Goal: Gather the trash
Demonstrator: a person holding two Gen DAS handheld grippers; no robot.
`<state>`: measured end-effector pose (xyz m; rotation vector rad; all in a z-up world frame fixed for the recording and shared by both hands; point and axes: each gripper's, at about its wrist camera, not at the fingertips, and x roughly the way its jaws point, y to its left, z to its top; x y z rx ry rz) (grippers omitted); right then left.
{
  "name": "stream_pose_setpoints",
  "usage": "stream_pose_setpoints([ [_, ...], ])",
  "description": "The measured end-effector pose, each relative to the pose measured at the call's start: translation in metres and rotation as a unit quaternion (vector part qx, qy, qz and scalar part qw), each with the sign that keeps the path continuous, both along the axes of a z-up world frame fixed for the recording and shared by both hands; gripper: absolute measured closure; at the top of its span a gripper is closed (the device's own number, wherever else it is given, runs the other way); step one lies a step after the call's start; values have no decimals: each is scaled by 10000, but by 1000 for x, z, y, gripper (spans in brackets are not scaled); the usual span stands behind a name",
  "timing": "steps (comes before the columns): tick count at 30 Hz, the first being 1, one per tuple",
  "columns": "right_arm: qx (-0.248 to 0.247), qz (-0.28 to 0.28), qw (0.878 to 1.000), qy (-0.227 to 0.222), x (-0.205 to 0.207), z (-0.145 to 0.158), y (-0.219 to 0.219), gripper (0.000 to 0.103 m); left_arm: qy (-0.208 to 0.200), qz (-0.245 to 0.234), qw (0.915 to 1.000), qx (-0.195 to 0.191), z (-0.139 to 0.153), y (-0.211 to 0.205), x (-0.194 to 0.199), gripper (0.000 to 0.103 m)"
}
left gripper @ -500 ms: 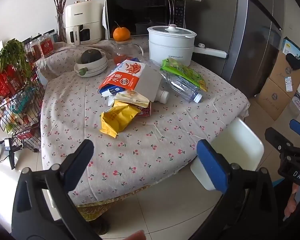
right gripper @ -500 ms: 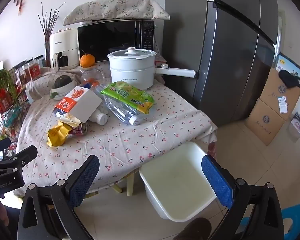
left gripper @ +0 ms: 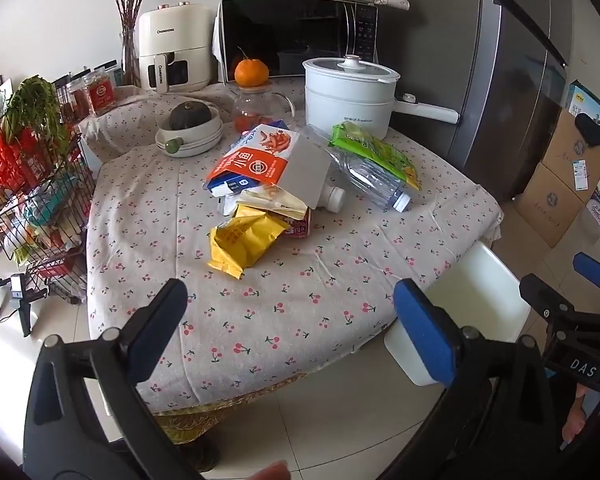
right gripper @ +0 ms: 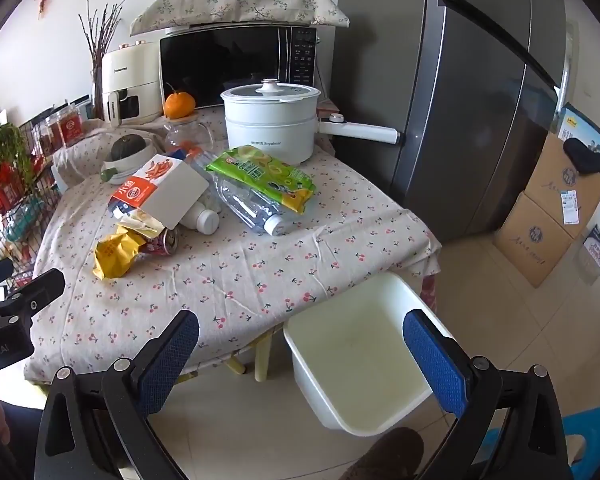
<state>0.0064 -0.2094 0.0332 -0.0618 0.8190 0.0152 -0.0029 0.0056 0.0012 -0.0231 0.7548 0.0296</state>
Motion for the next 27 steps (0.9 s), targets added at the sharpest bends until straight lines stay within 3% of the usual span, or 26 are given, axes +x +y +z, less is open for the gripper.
stream_pose_setpoints([
  [27,23,23,10000,29,2,-1,1,0,41,-33,10000,32,-2,-1,0,1],
])
